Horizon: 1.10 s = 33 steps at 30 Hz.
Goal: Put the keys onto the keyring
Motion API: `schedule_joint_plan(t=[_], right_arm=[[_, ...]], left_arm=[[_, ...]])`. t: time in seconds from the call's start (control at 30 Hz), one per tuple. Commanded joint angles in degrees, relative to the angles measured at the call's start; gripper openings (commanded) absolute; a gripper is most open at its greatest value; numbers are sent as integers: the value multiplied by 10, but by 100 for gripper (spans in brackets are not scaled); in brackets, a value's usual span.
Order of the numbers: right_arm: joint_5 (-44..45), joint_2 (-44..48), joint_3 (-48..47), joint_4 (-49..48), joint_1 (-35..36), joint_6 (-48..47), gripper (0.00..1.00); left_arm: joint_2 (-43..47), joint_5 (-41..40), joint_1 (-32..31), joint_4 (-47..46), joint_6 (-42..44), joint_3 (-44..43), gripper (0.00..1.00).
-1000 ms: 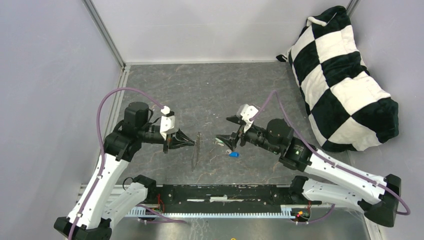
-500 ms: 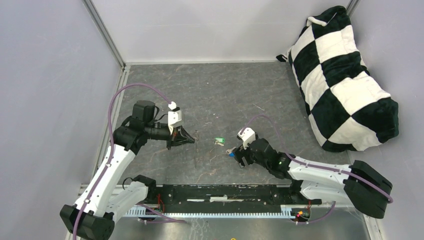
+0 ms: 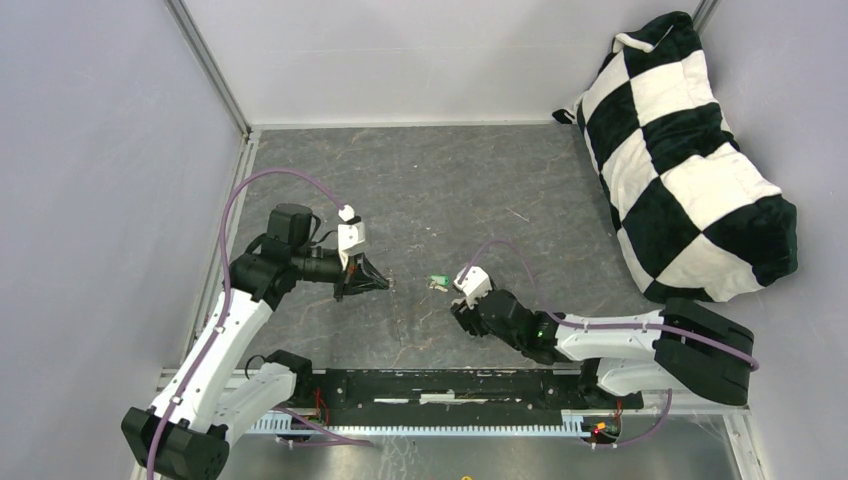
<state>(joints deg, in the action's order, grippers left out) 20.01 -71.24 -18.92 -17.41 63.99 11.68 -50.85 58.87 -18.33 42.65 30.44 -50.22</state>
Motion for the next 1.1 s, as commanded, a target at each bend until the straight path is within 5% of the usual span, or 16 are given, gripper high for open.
schedule_joint_plan(t=[0.0,0.47,0.93,1.07], right_arm=[[42,-11,-29,-47,25,-15,66],[54,-99,-63,-70,49,-33,49],[102,-61,-49,-54,49,-45,2],[93,-27,-35,-56,50,-48,0]], left_arm=[[8,7,5,-28,-19,-1,2],[26,11,5,-32,-34,0,2],[34,8,5,-27,-30,-4,2],[35,6,5,-17,-24,-7,2]])
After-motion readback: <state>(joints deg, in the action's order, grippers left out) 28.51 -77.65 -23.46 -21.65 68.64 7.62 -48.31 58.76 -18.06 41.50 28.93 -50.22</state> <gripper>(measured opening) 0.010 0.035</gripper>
